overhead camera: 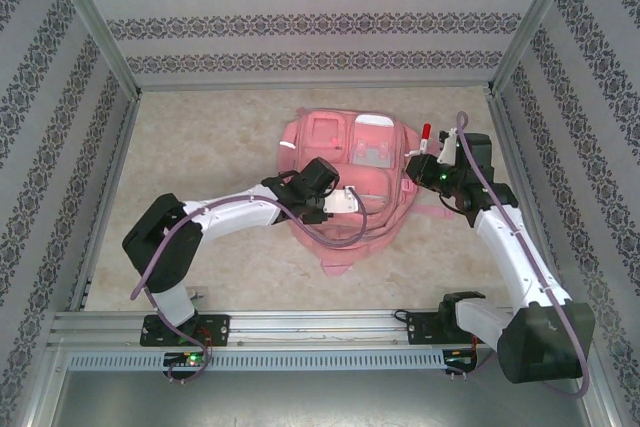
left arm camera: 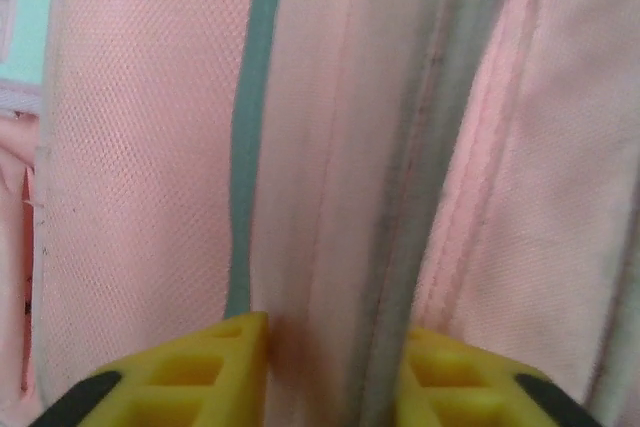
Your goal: Pack the student bag
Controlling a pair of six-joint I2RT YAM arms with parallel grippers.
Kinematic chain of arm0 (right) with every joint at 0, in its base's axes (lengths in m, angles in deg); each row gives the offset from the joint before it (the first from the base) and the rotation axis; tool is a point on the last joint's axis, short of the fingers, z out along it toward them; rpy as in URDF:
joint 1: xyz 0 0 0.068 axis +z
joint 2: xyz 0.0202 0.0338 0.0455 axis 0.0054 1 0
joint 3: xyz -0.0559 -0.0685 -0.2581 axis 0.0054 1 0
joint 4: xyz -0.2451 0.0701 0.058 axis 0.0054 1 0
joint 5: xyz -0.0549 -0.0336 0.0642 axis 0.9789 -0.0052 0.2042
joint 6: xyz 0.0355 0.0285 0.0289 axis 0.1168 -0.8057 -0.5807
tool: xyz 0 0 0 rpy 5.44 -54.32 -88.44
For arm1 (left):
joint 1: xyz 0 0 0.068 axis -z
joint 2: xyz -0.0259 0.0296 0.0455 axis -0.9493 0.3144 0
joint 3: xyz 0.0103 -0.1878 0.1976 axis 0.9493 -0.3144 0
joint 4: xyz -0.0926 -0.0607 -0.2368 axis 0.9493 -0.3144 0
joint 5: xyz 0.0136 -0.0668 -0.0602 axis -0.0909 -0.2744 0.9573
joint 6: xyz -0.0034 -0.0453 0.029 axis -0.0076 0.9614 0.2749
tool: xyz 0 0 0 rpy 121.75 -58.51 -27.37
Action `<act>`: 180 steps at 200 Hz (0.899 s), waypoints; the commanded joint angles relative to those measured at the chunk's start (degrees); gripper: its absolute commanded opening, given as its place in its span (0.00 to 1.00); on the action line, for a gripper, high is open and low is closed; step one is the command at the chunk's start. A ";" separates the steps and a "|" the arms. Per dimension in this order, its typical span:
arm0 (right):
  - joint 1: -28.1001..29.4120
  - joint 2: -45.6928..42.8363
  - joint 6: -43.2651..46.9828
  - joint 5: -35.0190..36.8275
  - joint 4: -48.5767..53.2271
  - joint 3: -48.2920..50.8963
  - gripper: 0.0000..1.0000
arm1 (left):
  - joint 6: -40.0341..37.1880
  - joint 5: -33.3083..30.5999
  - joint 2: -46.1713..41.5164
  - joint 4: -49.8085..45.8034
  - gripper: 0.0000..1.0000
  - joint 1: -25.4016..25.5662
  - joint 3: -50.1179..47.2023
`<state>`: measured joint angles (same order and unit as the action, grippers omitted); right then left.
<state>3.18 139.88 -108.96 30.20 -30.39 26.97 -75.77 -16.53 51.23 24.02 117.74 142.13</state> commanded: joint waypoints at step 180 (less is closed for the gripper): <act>29.29 -0.08 77.52 12.58 -7.01 7.63 0.13 | 17.84 36.67 -2.26 -26.59 0.00 -10.97 25.24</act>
<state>31.05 135.14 -38.40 31.53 -35.72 39.01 -57.39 12.41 51.01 0.02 106.70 163.14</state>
